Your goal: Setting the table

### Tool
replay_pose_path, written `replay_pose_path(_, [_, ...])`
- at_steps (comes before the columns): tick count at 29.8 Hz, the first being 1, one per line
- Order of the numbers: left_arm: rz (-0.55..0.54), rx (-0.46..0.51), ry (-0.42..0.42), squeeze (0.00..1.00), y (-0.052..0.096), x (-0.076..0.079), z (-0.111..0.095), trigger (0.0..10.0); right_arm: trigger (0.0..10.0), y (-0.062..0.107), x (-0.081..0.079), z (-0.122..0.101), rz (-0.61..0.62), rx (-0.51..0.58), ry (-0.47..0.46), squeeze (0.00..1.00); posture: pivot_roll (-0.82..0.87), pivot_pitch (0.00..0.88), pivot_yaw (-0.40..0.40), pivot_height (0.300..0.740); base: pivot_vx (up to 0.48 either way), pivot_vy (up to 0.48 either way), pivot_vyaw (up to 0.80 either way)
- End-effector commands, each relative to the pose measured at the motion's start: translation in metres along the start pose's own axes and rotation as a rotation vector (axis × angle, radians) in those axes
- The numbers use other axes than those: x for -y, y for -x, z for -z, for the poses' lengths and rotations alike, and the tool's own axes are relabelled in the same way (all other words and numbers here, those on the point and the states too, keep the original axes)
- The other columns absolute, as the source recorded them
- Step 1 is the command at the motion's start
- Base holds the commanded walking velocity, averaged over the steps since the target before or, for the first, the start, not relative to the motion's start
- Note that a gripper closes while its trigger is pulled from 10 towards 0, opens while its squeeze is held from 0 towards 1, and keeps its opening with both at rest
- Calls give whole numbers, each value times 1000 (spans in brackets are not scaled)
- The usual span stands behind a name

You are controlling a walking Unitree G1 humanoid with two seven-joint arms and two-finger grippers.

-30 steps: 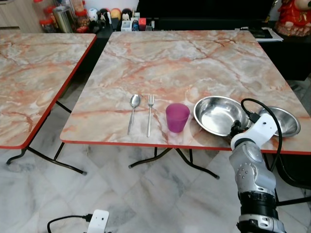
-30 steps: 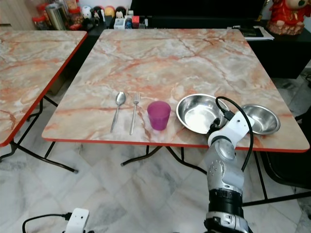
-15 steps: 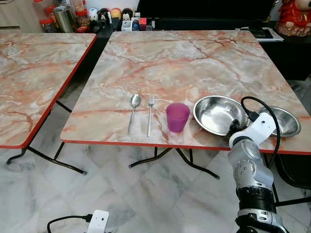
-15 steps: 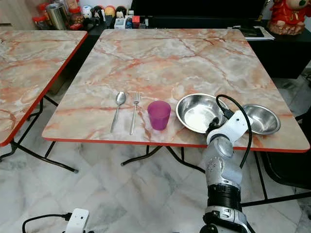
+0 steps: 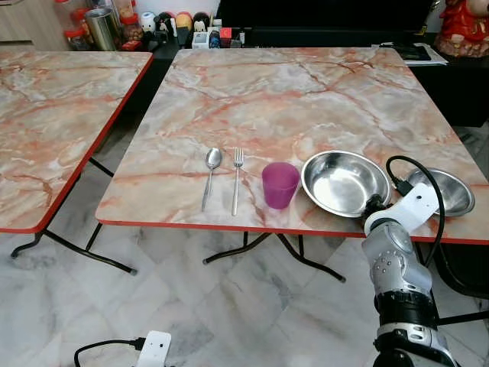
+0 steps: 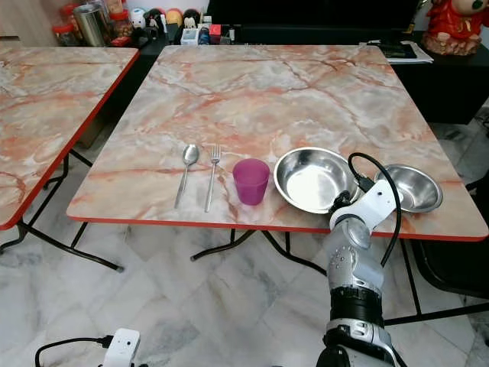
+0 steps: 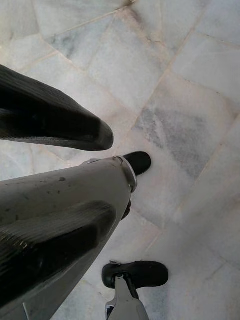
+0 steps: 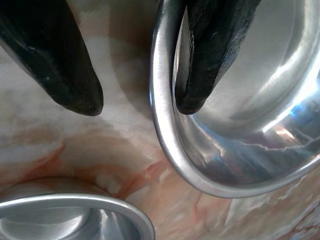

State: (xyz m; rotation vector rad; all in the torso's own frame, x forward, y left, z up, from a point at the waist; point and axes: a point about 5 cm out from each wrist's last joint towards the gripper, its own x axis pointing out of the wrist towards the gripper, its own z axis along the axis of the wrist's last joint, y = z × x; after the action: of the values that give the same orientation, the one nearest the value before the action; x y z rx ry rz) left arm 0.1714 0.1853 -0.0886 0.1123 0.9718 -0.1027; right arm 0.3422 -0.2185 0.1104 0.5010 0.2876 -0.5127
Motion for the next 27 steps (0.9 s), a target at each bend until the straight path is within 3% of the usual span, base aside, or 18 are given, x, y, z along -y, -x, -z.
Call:
replay_pose_path(1, [0, -34, -17, 0, 2, -2, 9, 10000, 10000, -1, 0, 4, -2, -28, -10, 0, -35, 133, 21, 740, 0, 0, 0])
replay_pose_path(11, [-1, -34, -15, 0, 2, -2, 9, 10000, 10000, -3, -4, 4, -10, -26, -14, 0, -30, 132, 17, 740, 0, 0, 0])
replay_pose_path(12, [-2, -35, -14, 0, 2, -1, 9, 10000, 0, -3, -5, 3, -16, -21, -23, 0, -30, 131, 15, 740, 0, 0, 0])
replay_pose_path(27, [0, -33, -10, 0, 2, -1, 9, 10000, 0, -2, -11, -1, -33, -5, -69, 0, -29, 131, 11, 740, 0, 0, 0])
